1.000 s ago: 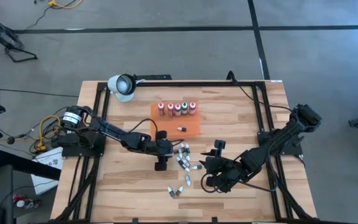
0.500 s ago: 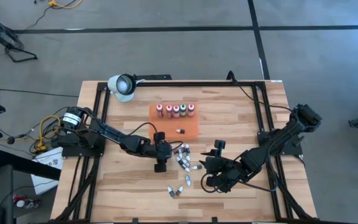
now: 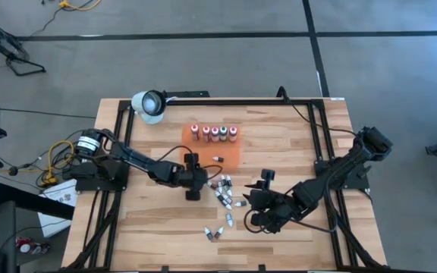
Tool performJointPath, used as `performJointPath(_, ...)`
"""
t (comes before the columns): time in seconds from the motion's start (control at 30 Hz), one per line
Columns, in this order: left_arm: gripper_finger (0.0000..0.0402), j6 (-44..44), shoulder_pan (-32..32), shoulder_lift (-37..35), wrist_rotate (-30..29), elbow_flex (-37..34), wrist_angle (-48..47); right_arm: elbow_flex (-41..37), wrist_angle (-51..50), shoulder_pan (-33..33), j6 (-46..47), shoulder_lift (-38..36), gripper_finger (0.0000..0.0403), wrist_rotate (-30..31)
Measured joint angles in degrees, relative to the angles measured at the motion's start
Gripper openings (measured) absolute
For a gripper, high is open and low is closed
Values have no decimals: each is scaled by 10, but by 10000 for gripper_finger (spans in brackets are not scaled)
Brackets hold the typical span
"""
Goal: Pick & Place food coloring
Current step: Adjust the orange bin
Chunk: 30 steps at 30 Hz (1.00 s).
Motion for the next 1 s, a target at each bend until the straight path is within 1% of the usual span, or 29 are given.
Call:
performJointPath(0.17,173,21,23,0,-4,0,13,0,0,-3,0,0,133,0)
performJointPath(0.47,173,45,52,0,23,0,57,0,0,-3,0,0,133,0)
performJointPath(0.63,173,47,69,0,39,0,83,0,0,-3,0,0,134,0)
performJointPath(0.87,173,47,98,0,41,0,90,0,0,-3,1,0,133,0)
performJointPath(1.0,173,47,114,0,52,0,108,0,0,-3,0,0,134,0)
